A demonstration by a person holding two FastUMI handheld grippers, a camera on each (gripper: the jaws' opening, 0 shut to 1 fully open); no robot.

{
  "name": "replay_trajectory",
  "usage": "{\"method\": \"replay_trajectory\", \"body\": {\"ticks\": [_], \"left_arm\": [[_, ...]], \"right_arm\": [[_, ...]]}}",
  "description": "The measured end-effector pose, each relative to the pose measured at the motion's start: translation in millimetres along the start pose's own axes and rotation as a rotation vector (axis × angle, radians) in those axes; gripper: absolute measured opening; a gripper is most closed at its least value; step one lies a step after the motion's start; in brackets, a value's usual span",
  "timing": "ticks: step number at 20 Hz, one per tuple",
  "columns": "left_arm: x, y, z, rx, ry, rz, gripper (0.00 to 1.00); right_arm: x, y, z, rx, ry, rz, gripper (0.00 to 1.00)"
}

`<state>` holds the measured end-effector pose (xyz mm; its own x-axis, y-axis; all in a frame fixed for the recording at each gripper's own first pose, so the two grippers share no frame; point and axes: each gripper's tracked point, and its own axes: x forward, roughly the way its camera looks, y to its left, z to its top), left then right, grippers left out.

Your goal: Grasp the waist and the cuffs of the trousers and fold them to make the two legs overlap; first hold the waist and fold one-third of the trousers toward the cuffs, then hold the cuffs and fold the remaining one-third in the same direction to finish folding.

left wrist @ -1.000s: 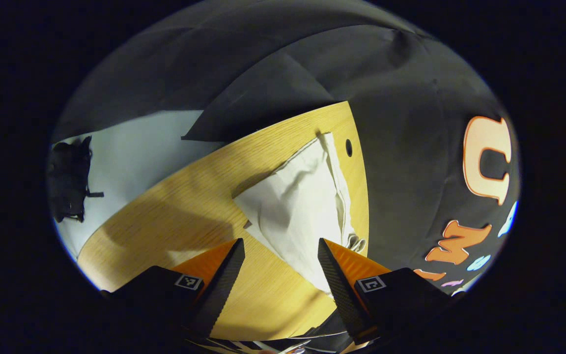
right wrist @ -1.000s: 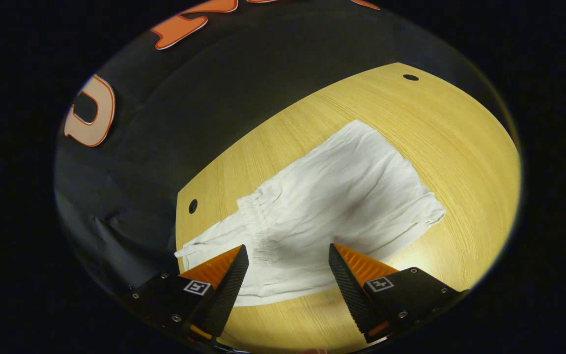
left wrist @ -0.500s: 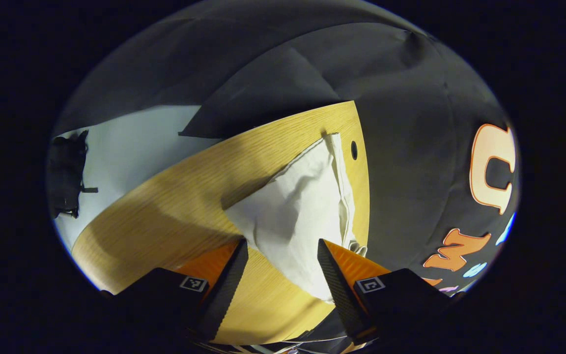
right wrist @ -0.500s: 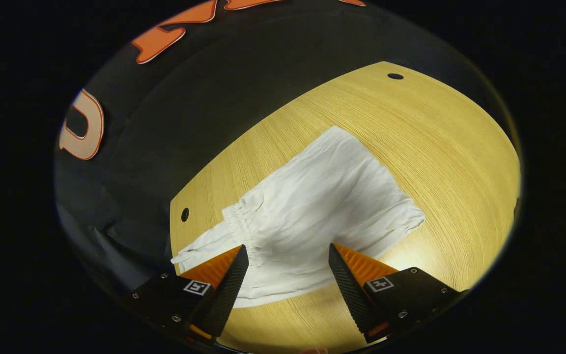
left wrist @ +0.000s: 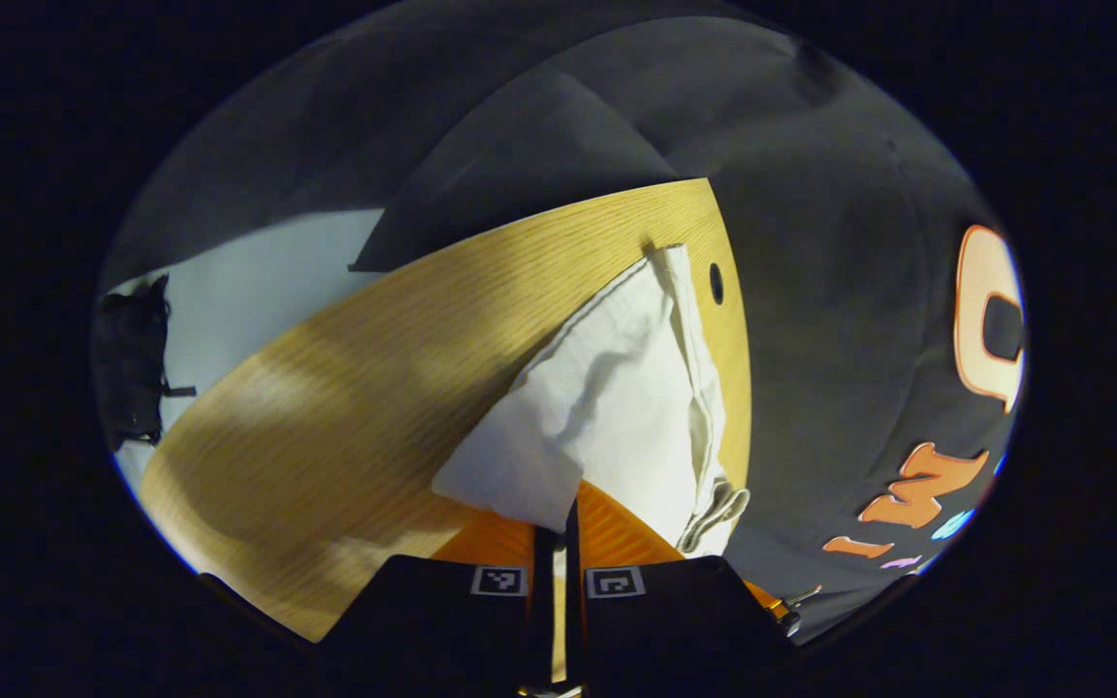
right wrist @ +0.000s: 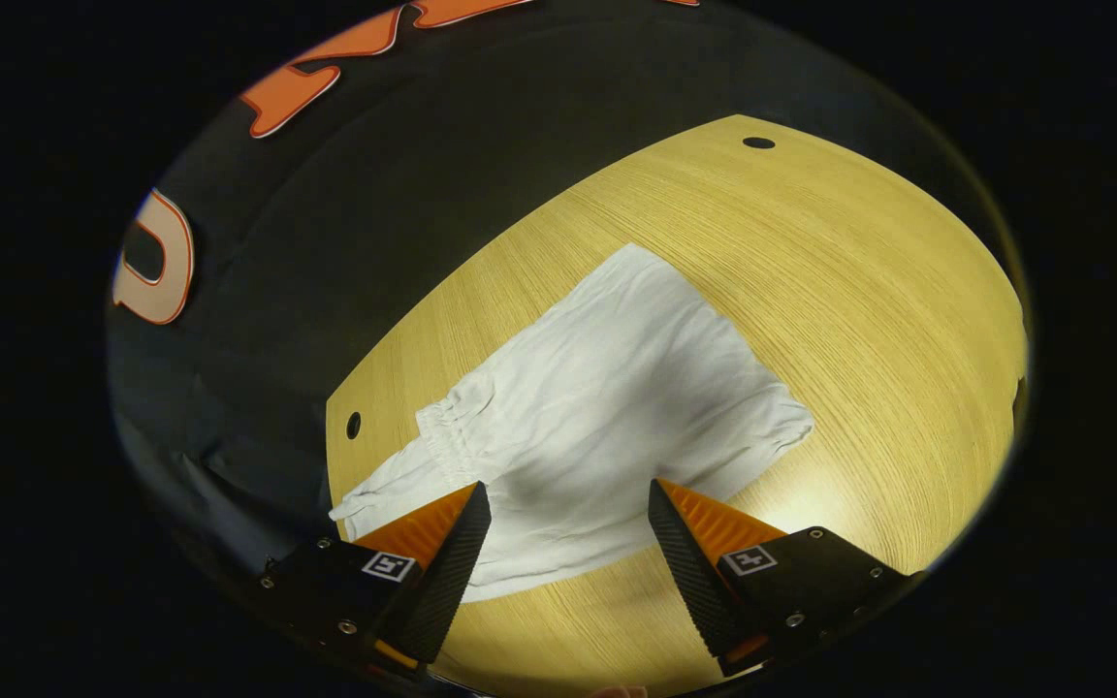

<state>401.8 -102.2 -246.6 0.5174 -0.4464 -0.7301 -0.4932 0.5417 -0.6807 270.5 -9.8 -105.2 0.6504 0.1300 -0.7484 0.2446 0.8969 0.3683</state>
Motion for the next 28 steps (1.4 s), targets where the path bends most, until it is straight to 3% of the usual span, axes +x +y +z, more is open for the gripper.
{"method": "replay_trajectory", "body": {"ticks": [5, 13, 21, 28], "left_arm": [[-6, -22, 2, 0.158, -0.062, -0.002, 0.05], [-67, -135, -12, 0.384, -0.186, -0.124, 0.04], [-74, -245, -101, 0.541, -0.257, -0.177, 0.02], [-34, -327, -186, 0.631, -0.238, -0.200, 0.02]], "right_arm": [[-20, -15, -3, -0.049, -0.054, -0.029, 0.99], [-45, -42, 29, -0.161, -0.170, -0.031, 0.99], [-77, -86, 87, -0.311, -0.263, -0.004, 0.98], [-94, -131, 122, -0.303, -0.258, 0.054, 0.99]]}}
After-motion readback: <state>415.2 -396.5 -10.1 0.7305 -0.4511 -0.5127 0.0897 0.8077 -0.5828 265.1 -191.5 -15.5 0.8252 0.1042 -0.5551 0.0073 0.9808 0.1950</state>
